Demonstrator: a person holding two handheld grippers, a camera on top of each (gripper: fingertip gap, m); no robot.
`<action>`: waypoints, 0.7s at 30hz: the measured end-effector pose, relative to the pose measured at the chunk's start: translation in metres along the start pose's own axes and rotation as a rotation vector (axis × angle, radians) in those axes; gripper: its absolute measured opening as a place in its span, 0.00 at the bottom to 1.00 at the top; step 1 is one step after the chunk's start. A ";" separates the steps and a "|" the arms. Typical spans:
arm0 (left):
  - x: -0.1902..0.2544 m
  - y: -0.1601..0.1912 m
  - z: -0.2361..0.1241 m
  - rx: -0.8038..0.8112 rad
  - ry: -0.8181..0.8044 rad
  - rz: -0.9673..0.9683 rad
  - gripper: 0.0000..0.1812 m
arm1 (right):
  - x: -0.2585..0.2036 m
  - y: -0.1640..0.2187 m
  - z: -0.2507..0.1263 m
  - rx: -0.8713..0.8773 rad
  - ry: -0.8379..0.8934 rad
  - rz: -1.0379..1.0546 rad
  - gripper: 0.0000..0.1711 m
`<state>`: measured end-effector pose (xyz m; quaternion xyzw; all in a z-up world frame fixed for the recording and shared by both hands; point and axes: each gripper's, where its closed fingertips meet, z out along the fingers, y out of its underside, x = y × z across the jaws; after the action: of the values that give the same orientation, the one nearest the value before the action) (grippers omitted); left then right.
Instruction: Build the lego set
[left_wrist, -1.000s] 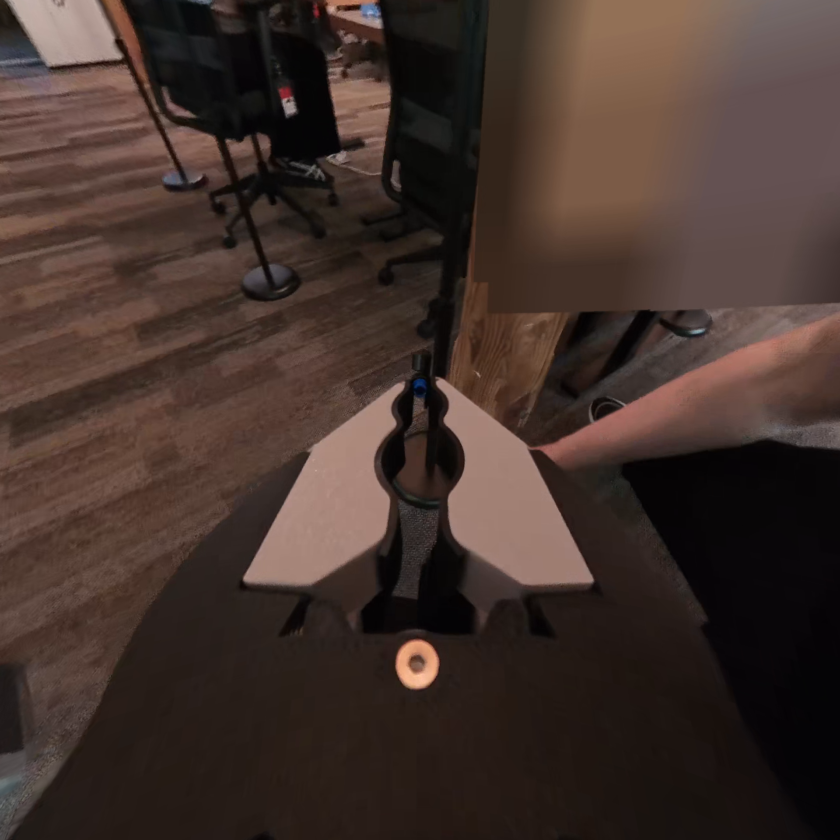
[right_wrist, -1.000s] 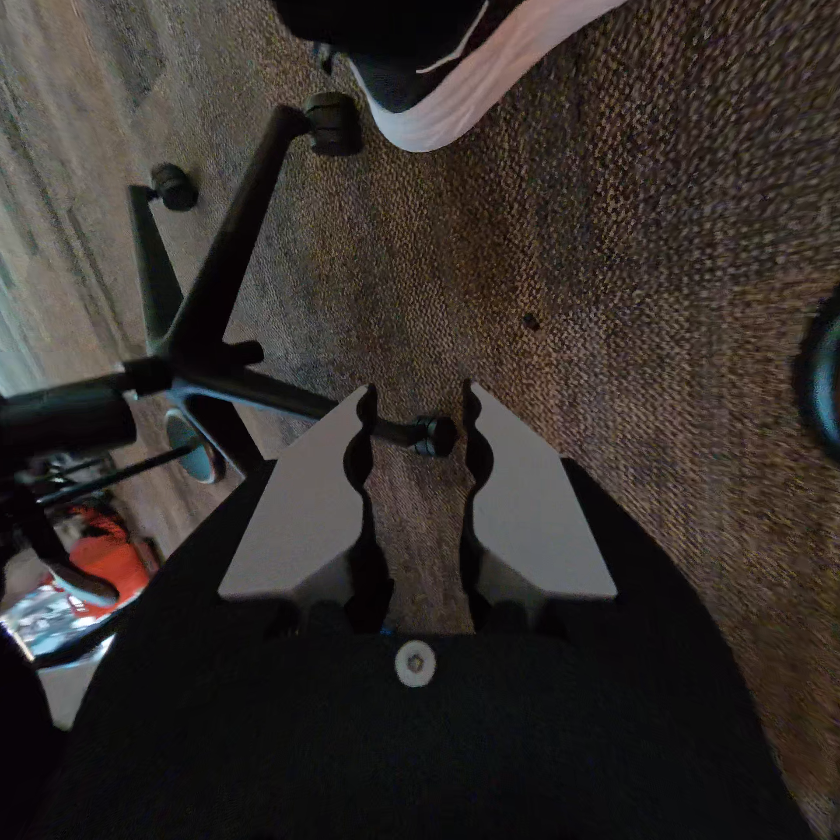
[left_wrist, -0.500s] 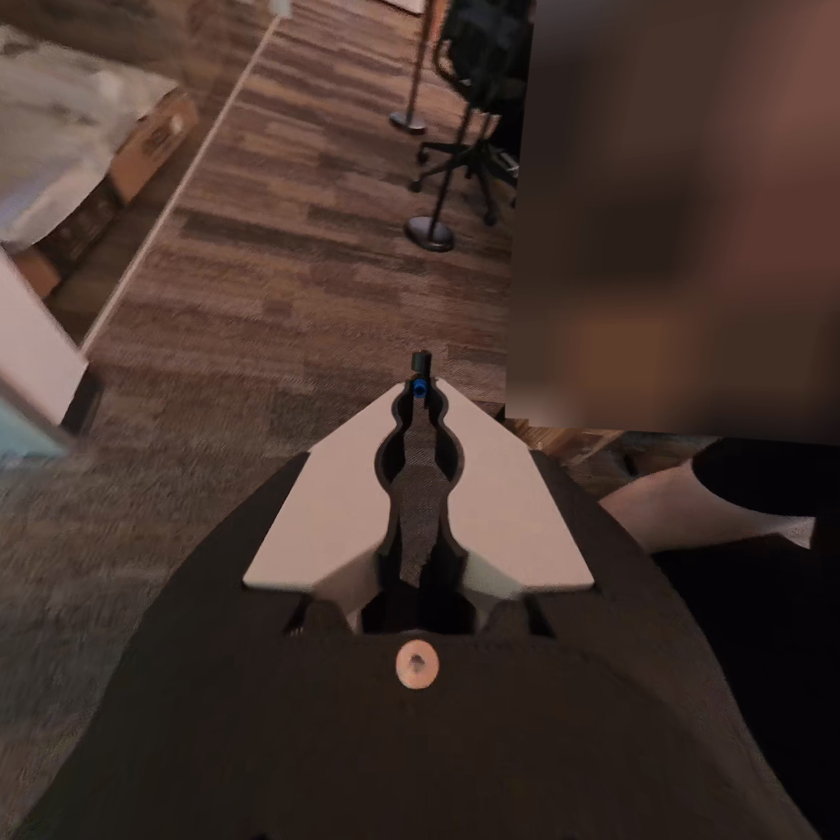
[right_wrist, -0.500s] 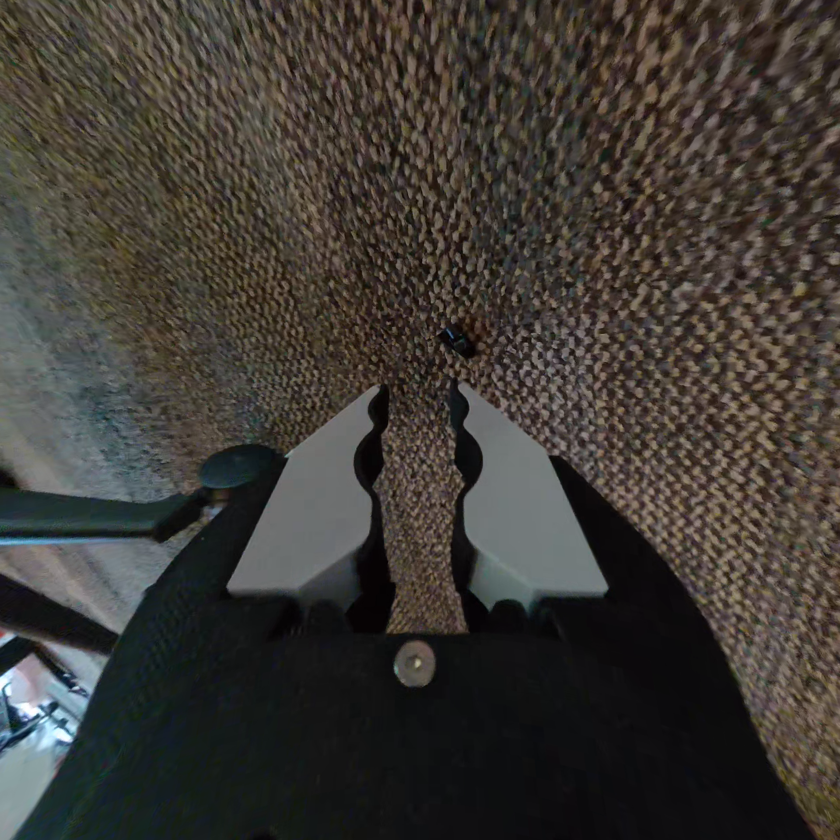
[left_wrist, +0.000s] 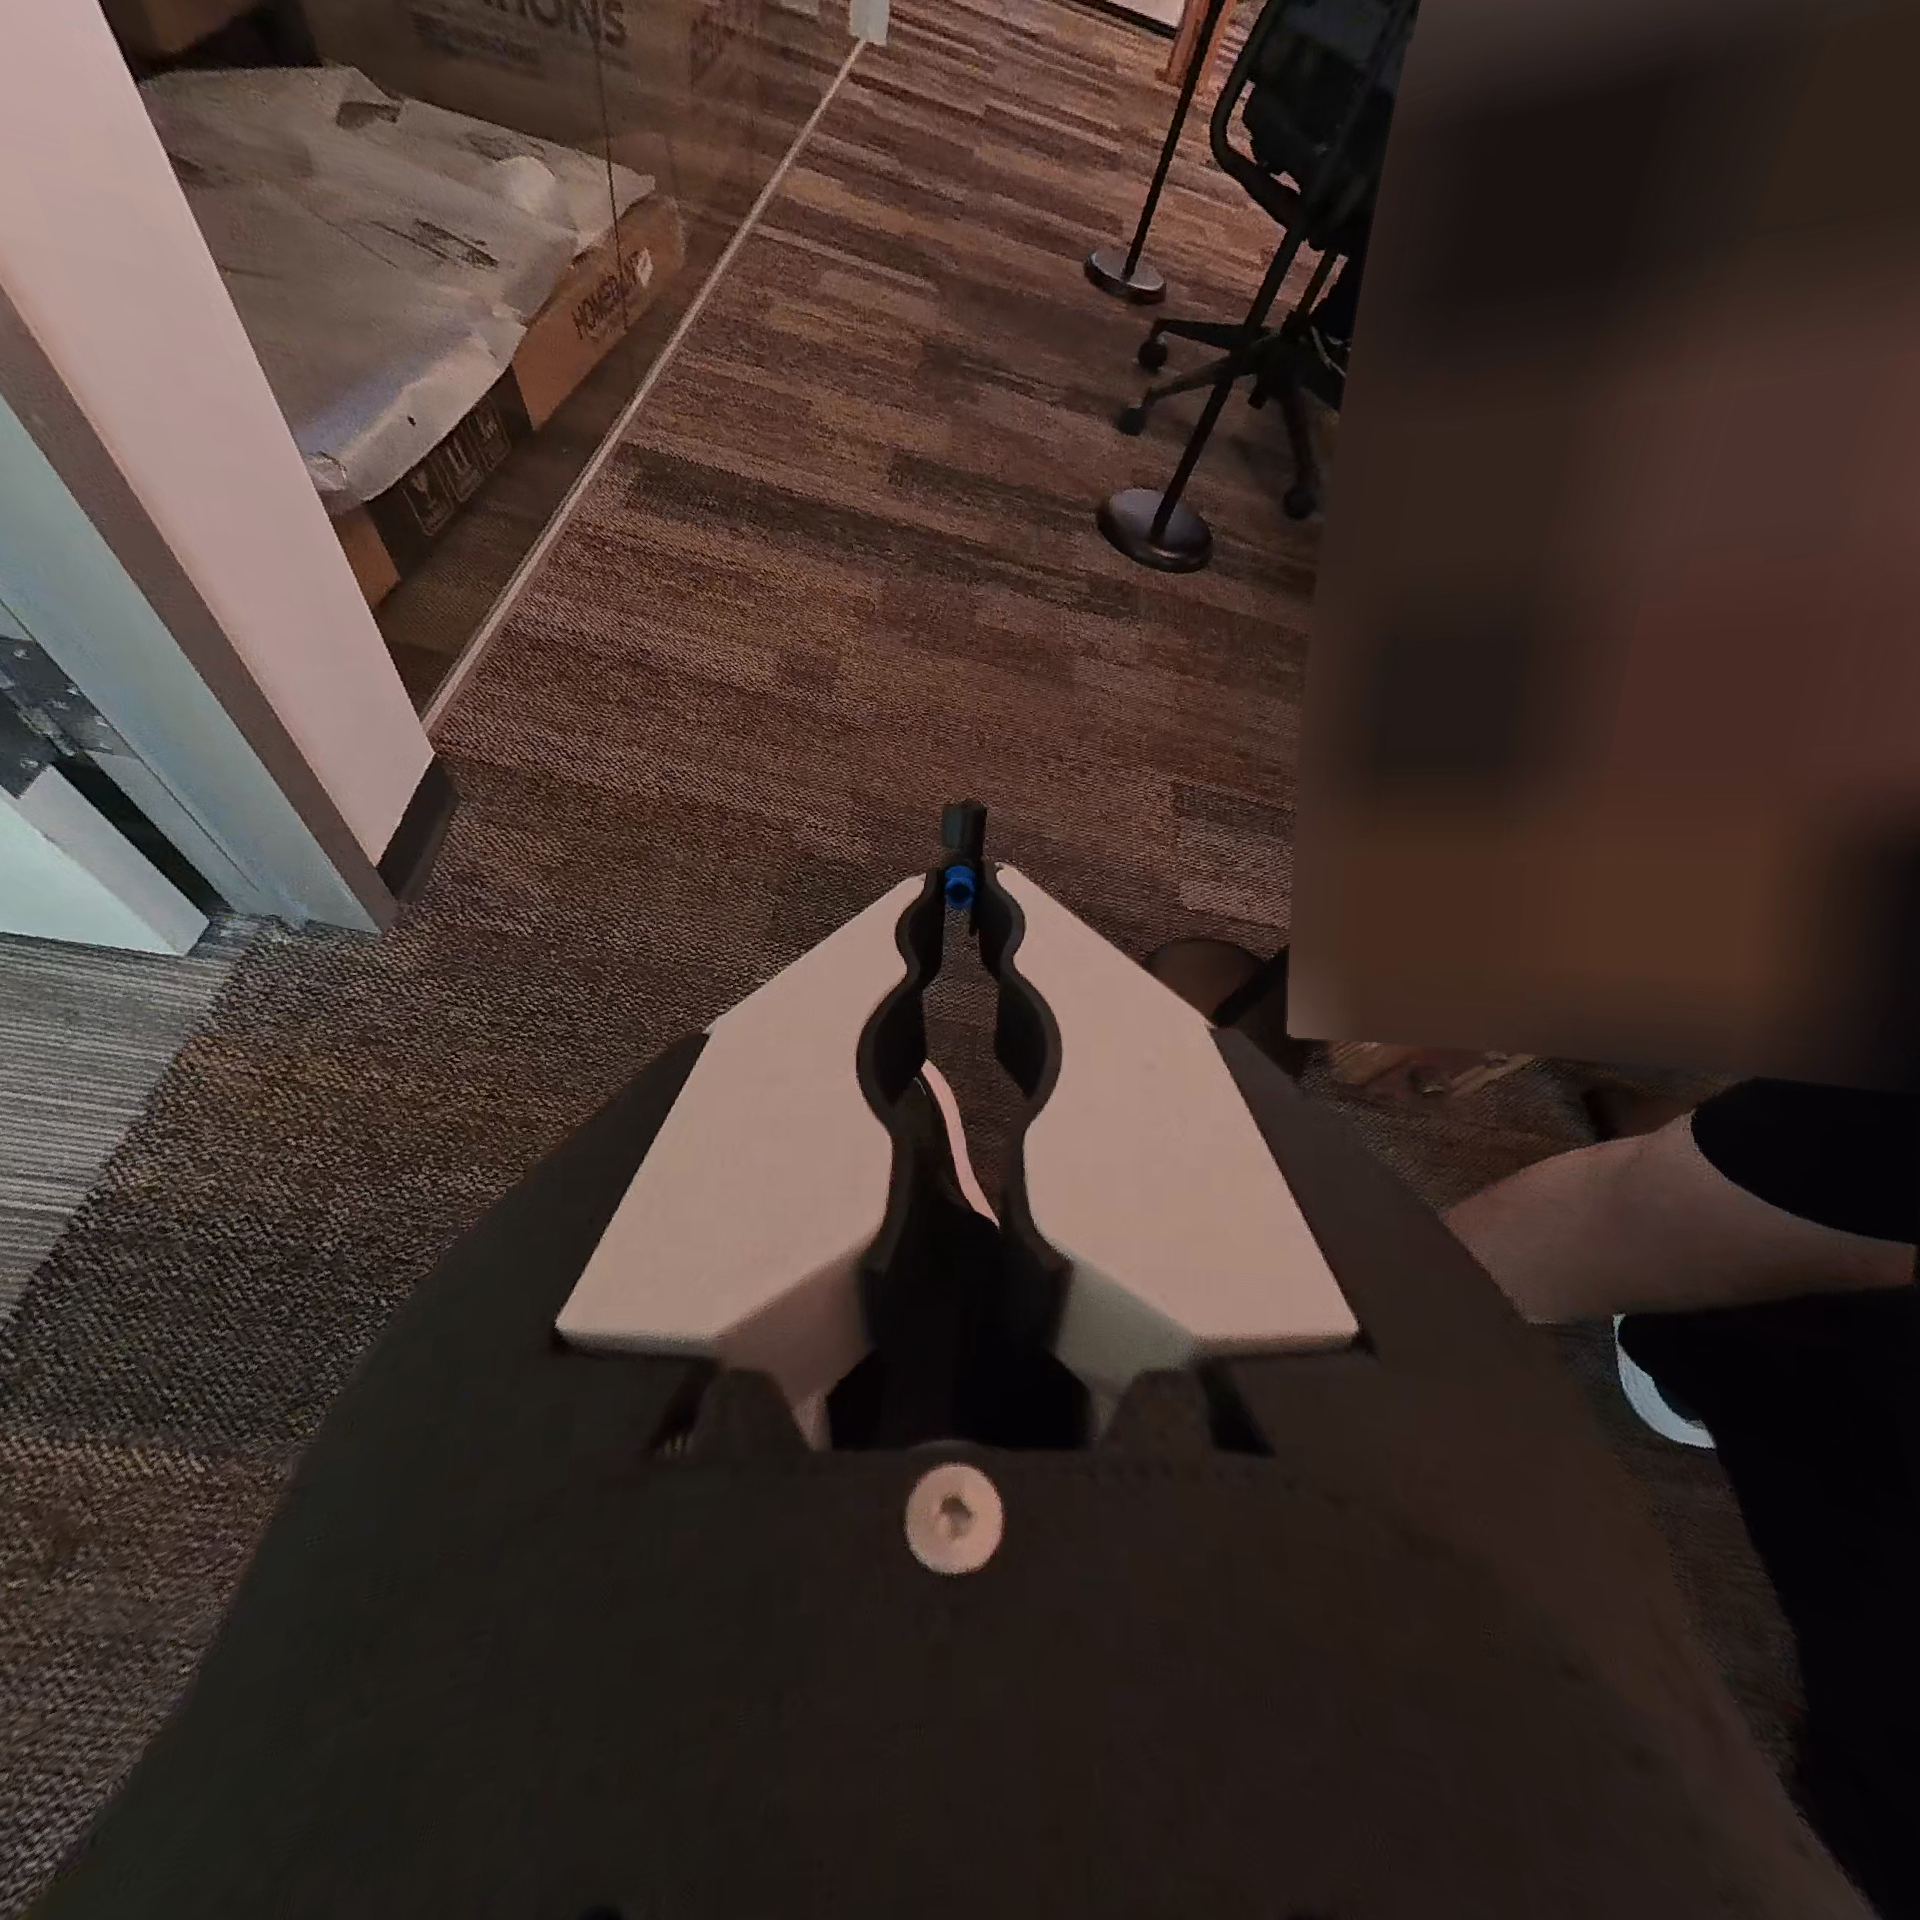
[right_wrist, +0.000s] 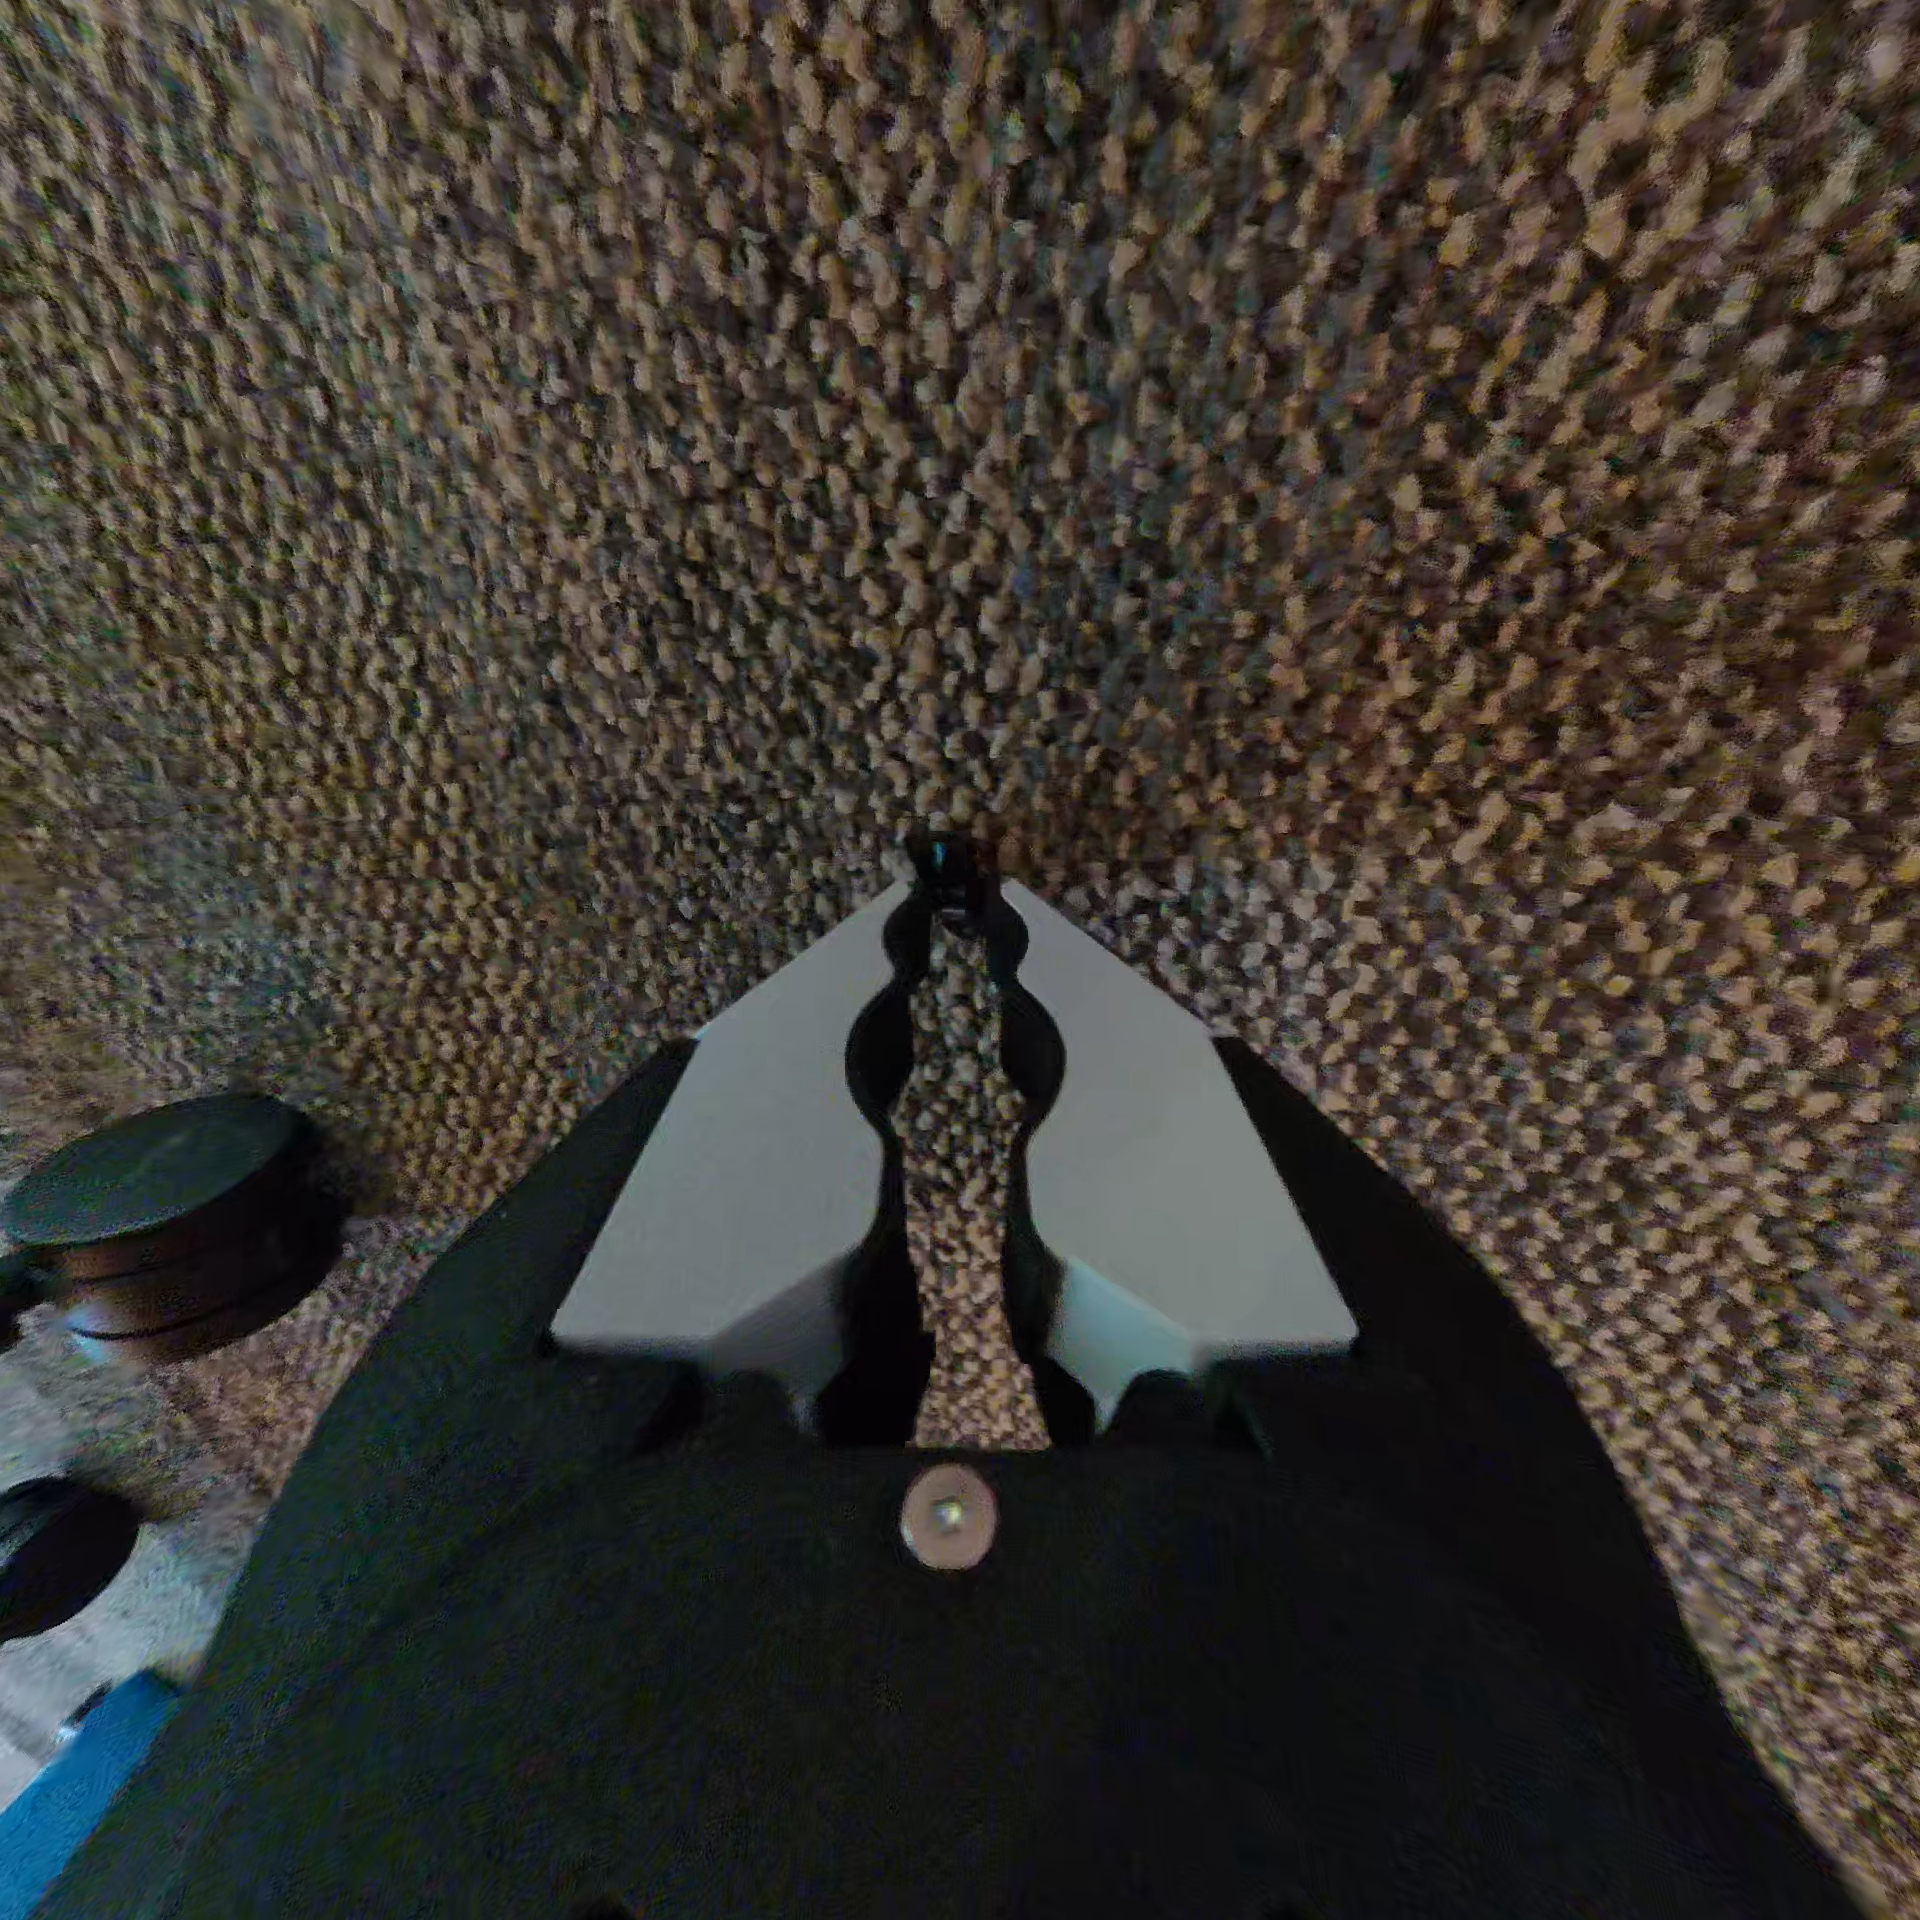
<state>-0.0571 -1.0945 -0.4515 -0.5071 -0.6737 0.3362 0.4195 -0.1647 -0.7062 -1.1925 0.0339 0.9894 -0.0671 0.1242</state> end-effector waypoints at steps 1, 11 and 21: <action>0.000 0.001 0.002 -0.005 0.001 0.003 0.03 | 0.000 -0.001 0.000 0.006 -0.012 0.015 0.04; 0.018 0.006 0.014 -0.002 0.078 -0.043 0.03 | -0.007 -0.023 -0.044 0.037 -0.111 0.140 0.04; 0.145 -0.065 0.027 0.169 0.458 0.018 0.02 | -0.003 -0.080 -0.344 0.324 0.098 0.181 0.04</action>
<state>-0.1273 -0.9724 -0.3739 -0.5390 -0.5261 0.2716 0.5992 -0.2510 -0.7365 -0.8515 0.1455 0.9635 -0.2122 0.0744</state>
